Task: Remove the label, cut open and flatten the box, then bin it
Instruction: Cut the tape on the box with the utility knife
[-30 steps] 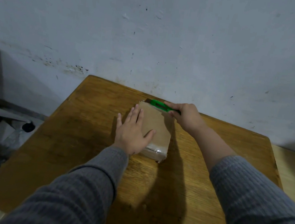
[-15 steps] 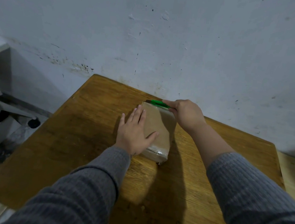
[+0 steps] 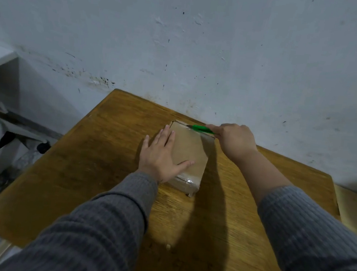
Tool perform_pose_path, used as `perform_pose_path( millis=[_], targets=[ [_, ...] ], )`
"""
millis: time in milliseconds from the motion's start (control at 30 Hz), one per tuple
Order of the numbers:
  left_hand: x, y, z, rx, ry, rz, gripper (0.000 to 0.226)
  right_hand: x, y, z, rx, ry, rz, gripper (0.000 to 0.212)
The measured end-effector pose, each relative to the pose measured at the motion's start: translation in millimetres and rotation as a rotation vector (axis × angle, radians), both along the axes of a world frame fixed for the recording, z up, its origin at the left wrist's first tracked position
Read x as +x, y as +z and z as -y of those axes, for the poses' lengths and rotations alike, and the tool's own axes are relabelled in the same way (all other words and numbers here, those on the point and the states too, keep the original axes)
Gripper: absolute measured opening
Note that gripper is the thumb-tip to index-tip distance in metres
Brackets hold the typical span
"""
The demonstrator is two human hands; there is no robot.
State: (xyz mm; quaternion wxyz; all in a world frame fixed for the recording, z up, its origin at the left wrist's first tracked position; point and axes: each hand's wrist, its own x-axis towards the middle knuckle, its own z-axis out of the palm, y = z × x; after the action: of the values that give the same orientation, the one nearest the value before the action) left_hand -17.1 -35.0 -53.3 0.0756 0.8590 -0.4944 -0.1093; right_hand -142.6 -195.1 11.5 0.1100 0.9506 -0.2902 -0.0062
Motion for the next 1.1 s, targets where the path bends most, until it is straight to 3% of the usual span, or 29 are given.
perform_pose_path(
  millis=[433, 833, 1100],
  targets=[
    [1.1, -1.6, 1.6, 0.02, 0.011, -0.005, 0.107, -48.5, -9.0, 12.0, 0.073, -0.156, 0.036, 0.044],
    [2.0, -1.8, 2.8, 0.03, 0.006, -0.014, 0.107, -67.7, -17.3, 15.1, 0.313, -0.276, 0.174, 0.039],
    [3.5, -1.8, 2.2, 0.021, -0.016, -0.008, 0.107, -69.7, -17.6, 13.4, 0.229, -0.236, 0.193, 0.04]
  ],
)
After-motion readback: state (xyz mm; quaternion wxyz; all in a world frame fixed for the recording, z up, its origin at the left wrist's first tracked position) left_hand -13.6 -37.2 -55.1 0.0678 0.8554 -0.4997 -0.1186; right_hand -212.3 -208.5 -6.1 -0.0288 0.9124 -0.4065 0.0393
